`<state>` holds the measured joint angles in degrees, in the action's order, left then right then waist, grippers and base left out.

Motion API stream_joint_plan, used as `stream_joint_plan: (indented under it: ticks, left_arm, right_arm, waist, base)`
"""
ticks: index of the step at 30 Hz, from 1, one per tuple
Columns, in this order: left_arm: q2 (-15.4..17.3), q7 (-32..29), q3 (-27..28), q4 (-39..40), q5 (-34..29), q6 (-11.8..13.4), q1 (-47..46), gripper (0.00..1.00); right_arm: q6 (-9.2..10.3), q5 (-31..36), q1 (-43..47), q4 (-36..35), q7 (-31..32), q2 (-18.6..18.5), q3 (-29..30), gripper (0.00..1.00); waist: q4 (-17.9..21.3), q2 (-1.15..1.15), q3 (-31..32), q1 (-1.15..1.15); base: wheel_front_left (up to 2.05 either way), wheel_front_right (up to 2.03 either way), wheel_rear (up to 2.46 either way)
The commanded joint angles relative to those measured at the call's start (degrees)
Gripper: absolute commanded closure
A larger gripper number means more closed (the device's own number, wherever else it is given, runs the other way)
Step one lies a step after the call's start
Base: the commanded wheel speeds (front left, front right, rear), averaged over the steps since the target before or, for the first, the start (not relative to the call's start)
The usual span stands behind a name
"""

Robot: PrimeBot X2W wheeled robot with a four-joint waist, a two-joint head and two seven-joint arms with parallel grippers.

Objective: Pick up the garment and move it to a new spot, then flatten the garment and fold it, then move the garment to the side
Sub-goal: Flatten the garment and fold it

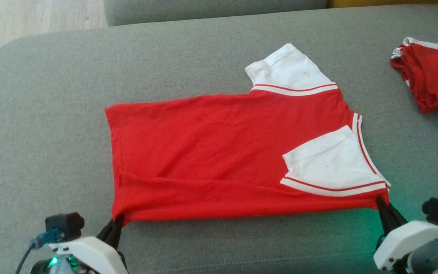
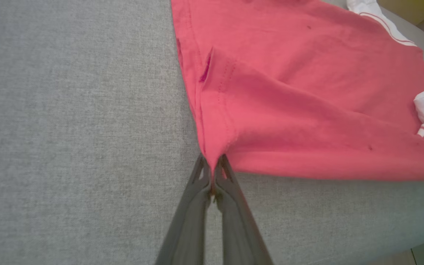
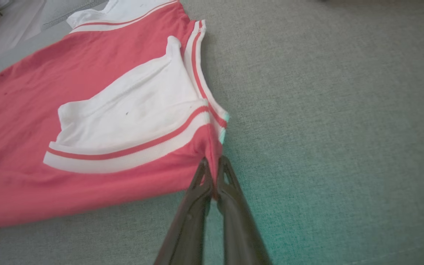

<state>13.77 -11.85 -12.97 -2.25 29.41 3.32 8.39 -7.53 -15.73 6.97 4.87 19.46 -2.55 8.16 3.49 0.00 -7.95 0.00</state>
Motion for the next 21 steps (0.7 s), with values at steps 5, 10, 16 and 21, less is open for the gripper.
stream_joint_plan:
  ticks: [5,10,16,21]
  left_arm:
    - [-0.09,0.19,1.43,0.89,0.39,1.24,-1.36,0.53]
    - [0.27,0.62,1.48,0.44,0.37,1.24,-1.29,0.0]
    - [2.7,0.37,2.56,2.04,-0.71,1.42,-3.91,0.0]
    - [5.91,-1.74,2.78,2.38,-2.22,0.31,-10.66,0.0]
  right_arm:
    - [0.04,-0.03,-0.81,-1.53,-0.4,-0.48,-0.92,0.29]
    - [0.04,0.34,-0.1,-2.01,-0.79,-0.38,-0.83,0.0]
    - [0.04,1.5,-0.17,-5.05,-1.46,-0.34,-0.3,0.0]
    - [0.04,2.01,-3.02,-7.32,-1.77,-0.34,-2.99,0.0]
  waist:
    - [0.16,0.0,0.62,0.0]
    - [0.41,0.0,1.16,0.0]
    - [0.97,0.0,1.22,0.0]
    - [1.97,0.0,-0.33,0.0]
  base:
    - [0.0,0.0,0.0]
    - [0.0,0.0,0.0]
    - [0.0,0.0,0.0]
    - [0.0,0.0,0.0]
